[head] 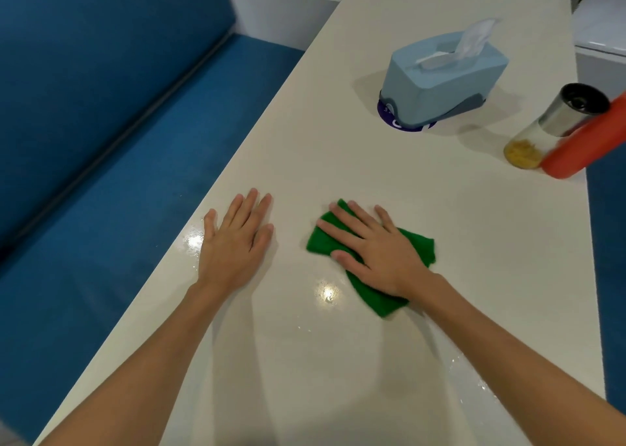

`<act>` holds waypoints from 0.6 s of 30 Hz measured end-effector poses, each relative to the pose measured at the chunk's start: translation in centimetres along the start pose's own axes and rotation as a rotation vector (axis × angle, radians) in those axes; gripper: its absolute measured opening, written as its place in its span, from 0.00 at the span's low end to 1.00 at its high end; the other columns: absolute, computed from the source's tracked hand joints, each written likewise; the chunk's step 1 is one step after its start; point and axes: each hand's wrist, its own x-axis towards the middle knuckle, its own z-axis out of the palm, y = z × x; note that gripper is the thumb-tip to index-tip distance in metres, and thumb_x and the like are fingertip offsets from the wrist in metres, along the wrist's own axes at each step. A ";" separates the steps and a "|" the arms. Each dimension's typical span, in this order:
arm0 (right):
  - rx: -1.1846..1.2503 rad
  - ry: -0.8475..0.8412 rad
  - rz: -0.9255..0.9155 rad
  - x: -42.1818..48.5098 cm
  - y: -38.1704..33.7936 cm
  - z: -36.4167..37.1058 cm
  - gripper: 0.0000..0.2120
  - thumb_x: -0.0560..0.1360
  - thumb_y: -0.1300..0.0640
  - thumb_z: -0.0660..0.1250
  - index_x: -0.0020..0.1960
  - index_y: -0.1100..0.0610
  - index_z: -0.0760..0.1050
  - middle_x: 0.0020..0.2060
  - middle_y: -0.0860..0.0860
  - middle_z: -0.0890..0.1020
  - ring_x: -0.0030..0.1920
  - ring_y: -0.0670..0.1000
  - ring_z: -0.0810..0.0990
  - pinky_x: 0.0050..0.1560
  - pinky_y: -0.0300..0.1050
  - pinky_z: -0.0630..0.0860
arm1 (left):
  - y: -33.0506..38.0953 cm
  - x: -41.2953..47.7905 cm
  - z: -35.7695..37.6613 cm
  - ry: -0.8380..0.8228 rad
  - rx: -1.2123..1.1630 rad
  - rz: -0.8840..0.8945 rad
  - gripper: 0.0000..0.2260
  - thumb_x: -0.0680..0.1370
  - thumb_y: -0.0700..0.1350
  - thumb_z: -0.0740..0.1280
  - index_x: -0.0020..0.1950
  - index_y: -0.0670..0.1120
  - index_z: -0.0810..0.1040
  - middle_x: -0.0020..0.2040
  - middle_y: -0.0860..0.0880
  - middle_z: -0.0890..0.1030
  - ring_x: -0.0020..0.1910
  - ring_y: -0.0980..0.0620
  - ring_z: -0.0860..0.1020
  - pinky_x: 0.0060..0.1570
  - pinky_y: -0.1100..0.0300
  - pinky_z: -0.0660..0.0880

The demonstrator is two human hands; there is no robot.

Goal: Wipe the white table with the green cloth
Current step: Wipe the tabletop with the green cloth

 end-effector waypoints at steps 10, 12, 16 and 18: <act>-0.009 0.089 0.454 6.3 6.0 -1.5 0.26 0.81 0.41 0.43 0.78 0.44 0.45 0.78 0.48 0.48 0.77 0.56 0.45 0.73 0.61 0.43 | 0.3 0.1 0.3 0.006 0.016 -0.014 0.23 0.82 0.56 0.43 0.78 0.60 0.49 0.79 0.57 0.49 0.78 0.56 0.47 0.73 0.45 0.41; 0.008 0.088 0.441 7.7 3.9 -1.2 0.26 0.82 0.42 0.43 0.78 0.44 0.45 0.78 0.49 0.47 0.77 0.56 0.44 0.73 0.60 0.42 | 0.2 0.2 0.4 0.007 0.020 -0.010 0.24 0.81 0.56 0.43 0.78 0.60 0.49 0.79 0.57 0.49 0.78 0.55 0.47 0.73 0.45 0.42; -0.012 0.057 0.230 7.1 -0.8 -0.1 0.26 0.81 0.41 0.42 0.78 0.44 0.46 0.78 0.49 0.48 0.77 0.55 0.46 0.74 0.60 0.43 | 0.1 0.2 0.3 -0.007 0.005 -0.017 0.24 0.81 0.56 0.43 0.78 0.59 0.50 0.79 0.57 0.49 0.77 0.56 0.47 0.72 0.44 0.41; -0.015 0.031 0.115 5.2 -2.1 0.3 0.27 0.80 0.39 0.40 0.77 0.43 0.47 0.78 0.47 0.48 0.77 0.54 0.45 0.74 0.60 0.44 | 0.3 0.2 0.0 -0.021 -0.023 -0.017 0.24 0.81 0.56 0.44 0.78 0.59 0.51 0.79 0.57 0.50 0.77 0.56 0.47 0.72 0.45 0.42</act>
